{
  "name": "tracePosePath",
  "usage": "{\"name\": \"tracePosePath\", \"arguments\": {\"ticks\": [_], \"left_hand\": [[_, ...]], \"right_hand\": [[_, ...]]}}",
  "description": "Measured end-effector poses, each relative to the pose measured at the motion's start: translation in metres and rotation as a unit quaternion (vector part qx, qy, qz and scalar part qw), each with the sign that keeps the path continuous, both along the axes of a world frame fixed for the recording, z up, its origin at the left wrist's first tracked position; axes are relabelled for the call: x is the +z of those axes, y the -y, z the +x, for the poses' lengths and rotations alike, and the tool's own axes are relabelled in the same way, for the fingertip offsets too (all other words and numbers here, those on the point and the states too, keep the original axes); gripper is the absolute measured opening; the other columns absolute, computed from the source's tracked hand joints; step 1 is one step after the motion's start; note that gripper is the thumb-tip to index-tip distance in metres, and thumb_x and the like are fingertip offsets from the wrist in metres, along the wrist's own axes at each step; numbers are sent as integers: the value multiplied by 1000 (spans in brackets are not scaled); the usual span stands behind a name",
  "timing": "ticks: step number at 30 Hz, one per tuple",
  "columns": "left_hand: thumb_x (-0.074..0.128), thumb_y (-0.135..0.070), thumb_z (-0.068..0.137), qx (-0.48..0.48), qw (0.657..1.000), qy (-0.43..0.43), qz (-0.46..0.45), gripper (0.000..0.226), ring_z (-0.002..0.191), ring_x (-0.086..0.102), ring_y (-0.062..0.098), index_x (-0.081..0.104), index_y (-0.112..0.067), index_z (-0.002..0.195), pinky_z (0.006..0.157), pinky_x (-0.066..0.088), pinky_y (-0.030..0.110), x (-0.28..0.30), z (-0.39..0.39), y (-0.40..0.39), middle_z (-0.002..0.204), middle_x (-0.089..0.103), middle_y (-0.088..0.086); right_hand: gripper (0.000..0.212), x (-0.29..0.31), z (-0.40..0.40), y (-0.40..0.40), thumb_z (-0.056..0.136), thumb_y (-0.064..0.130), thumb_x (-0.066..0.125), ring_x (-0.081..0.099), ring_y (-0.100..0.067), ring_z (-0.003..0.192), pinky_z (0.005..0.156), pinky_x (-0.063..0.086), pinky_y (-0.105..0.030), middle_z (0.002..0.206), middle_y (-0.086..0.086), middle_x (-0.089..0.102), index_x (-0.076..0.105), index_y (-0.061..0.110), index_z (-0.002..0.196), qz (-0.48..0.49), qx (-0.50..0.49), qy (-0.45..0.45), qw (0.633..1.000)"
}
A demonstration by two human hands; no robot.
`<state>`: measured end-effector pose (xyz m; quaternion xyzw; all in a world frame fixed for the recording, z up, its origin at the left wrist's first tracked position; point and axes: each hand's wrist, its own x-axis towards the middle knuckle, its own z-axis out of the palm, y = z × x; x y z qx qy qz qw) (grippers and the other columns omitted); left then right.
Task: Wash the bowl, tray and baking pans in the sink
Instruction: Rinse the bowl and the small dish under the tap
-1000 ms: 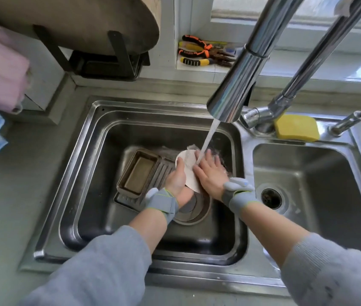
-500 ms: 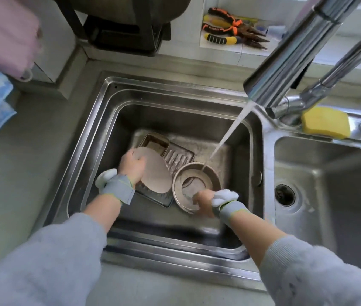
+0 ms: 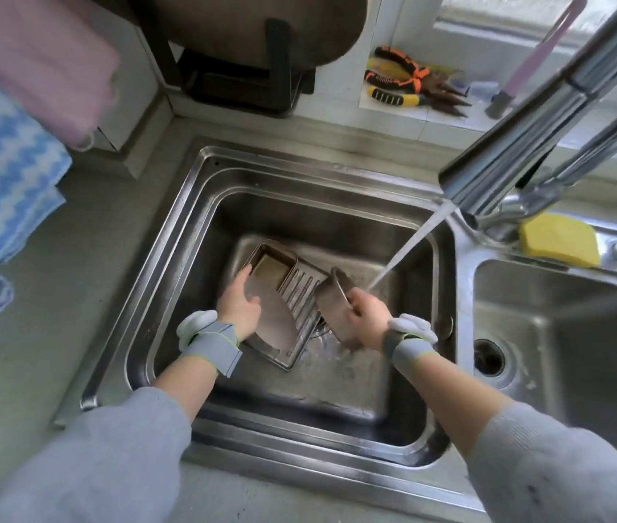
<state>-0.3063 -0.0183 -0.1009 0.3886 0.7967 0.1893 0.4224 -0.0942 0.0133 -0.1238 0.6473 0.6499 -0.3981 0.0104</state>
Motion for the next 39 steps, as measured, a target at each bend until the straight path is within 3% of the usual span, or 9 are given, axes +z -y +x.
{"name": "tracePosePath", "arguments": {"ticks": [6, 12, 17, 25, 28, 30, 33, 36, 39], "left_hand": [[41, 6, 90, -43, 999, -7, 18, 41, 122, 53, 27, 65, -10, 119, 93, 37, 18, 21, 24, -5, 130, 59, 10], [37, 5, 92, -70, 997, -23, 22, 43, 113, 57, 31, 61, -11, 123, 85, 45, 27, 39, 46, -12, 129, 60, 11], [37, 6, 92, -76, 997, -26, 17, 43, 119, 54, 25, 59, -10, 126, 79, 35, 12, 42, 52, -11, 130, 59, 9], [42, -1, 90, -29, 999, 21, -11, 39, 120, 52, 26, 63, -8, 122, 91, 37, 19, 48, 62, -8, 130, 59, 10], [55, -49, 86, 64, 980, 174, -73, 53, 111, 58, 29, 64, -8, 118, 91, 50, 34, 57, 74, -14, 121, 63, 10], [61, -68, 71, 99, 956, 249, -122, 72, 98, 64, 29, 65, -9, 112, 69, 57, 34, 63, 85, -16, 109, 67, 10], [68, -46, 69, 173, 941, 280, -86, 59, 86, 67, 32, 61, 0, 105, 57, 55, 32, 57, 95, -19, 99, 67, 17], [54, -21, 79, 190, 964, 183, -44, 27, 81, 62, 32, 64, 2, 88, 71, 52, 34, 57, 93, -24, 81, 64, 14], [44, -16, 92, 121, 989, 63, -62, 41, 115, 53, 38, 52, 9, 123, 91, 42, 33, 59, 83, -27, 124, 57, 23]], "right_hand": [[19, 20, 24, -18, 90, 19, 57, 49, -22, 74, 67, 40, -33, 73, -11, 54, 62, 6, 78, -24, -280, -145, 949], [42, 38, 30, -24, 86, 43, 60, 41, -19, 58, 59, 34, -29, 59, -4, 44, 48, 14, 57, -8, -365, -192, 911], [43, 50, 19, -35, 87, 43, 62, 48, -20, 72, 67, 41, -33, 74, -9, 52, 64, 0, 81, -14, -368, -286, 885], [31, 60, 12, -7, 90, 7, 57, 40, -9, 59, 62, 35, -26, 62, 6, 42, 41, 23, 68, 92, -90, -225, 966], [14, 57, 11, 8, 88, 4, 50, 57, -26, 78, 73, 44, -34, 82, -5, 60, 52, 15, 95, 126, 33, -132, 983], [37, 61, 5, 13, 88, 4, 48, 61, -32, 94, 81, 48, -39, 103, -10, 65, 47, 17, 122, 122, 83, -89, 985], [50, 66, -8, 22, 88, 9, 49, 61, -32, 96, 78, 49, -40, 108, -8, 67, 40, 23, 135, 150, 134, -59, 978], [23, 62, 11, 22, 97, 31, 44, 63, -29, 90, 78, 43, -33, 94, -6, 69, 59, 20, 110, 162, 174, -47, 970], [55, 58, 45, 9, 99, 41, 17, 62, -21, 100, 106, 28, -29, 93, -2, 71, 67, 20, 91, 219, 240, 59, 944]]}}
